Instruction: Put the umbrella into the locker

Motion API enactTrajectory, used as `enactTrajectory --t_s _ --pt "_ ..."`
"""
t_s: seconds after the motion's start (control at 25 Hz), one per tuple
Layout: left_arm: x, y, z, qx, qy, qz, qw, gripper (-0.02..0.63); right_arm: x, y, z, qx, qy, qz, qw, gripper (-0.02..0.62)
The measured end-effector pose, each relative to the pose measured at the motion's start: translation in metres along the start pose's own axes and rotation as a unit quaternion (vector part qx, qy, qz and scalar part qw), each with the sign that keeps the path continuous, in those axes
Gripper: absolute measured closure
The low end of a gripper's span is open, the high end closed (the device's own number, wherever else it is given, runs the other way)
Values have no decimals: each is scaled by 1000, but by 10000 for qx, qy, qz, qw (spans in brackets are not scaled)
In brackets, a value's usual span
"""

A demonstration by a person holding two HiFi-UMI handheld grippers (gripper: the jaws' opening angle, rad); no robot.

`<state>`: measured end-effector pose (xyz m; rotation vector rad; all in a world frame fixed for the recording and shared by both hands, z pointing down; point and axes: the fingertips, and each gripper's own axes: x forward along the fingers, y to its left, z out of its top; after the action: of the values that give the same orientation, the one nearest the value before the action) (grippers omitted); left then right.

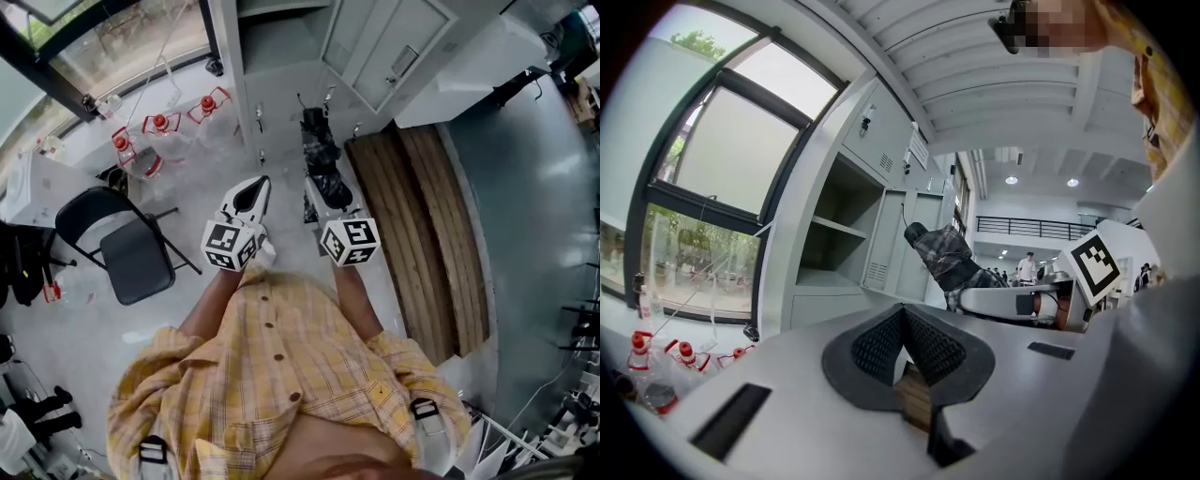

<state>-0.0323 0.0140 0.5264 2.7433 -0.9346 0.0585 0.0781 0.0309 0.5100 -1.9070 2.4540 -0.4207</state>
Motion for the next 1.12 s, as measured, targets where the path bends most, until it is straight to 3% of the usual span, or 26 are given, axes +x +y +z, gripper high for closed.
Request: enactTrajectory --t_s 1.12 --pt "115 124 51 -62 146 -574 9982 601 163 -35 42 33 265 -386 9989 405"
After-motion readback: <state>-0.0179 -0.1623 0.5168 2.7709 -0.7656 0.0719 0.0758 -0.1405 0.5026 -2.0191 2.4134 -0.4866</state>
